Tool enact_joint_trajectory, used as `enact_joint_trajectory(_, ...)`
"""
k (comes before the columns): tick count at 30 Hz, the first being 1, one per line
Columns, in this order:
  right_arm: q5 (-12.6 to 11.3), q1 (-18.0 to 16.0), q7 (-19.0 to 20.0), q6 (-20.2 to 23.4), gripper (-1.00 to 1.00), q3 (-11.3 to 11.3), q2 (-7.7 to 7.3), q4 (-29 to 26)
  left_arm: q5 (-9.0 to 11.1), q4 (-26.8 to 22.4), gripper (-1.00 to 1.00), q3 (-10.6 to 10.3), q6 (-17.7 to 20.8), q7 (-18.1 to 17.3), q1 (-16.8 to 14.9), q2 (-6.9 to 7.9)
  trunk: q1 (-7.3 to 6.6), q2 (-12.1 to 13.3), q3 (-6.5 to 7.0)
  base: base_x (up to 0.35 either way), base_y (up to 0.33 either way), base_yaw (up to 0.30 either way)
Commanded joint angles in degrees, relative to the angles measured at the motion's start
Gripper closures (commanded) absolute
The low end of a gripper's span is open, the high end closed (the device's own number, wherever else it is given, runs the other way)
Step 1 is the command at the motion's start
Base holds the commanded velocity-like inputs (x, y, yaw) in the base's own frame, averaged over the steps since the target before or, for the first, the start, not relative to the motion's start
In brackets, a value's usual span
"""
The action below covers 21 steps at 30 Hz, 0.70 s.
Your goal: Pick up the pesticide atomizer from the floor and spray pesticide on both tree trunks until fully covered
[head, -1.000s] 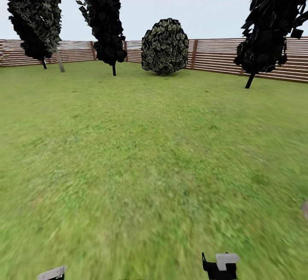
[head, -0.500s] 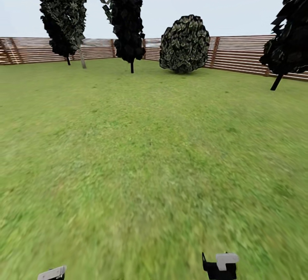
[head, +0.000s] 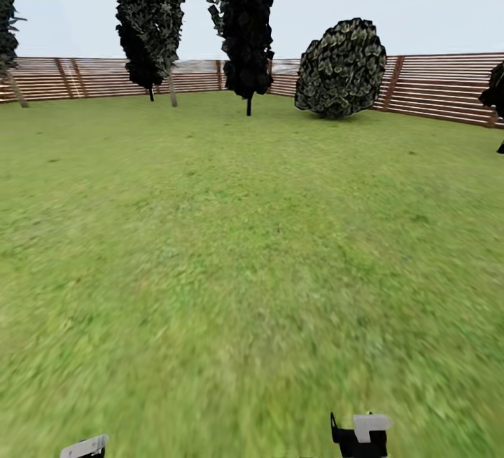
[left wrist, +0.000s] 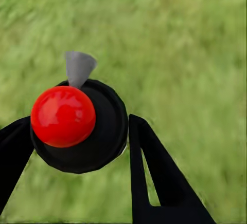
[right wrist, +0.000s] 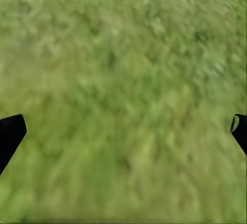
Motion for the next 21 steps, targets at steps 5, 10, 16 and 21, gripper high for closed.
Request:
enact_joint_trajectory(5,-0.4,0.0,-0.2,-0.2,-1.00,0.5,-0.01,0.0,-0.5,0.1,1.00,0.5,-0.2,-0.3,-0.1,0.00,-0.02,0.0,-0.07,-0.100,0.296,0.176)
enact_joint_trajectory(10,-0.4,0.0,-0.2,-0.2,-1.00,0.5,-0.01,0.0,-0.5,0.1,1.00,0.5,-0.2,-0.3,-0.1,0.01,-0.02,0.0,0.05,-0.092,0.296,0.118)
enact_joint_trajectory(16,-0.4,0.0,-0.2,-0.1,-1.00,0.5,-0.01,0.0,-0.5,0.1,1.00,0.5,-0.1,-0.3,-0.1,-0.01,-0.02,0.0,0.36,-0.012,0.299,0.221)
enact_joint_trajectory(21,-0.4,0.0,-0.2,-0.2,-1.00,0.5,-0.01,0.0,-0.5,0.1,1.00,0.5,-0.1,-0.3,-0.1,-0.01,-0.02,0.0,0.62,0.000,0.303,0.231)
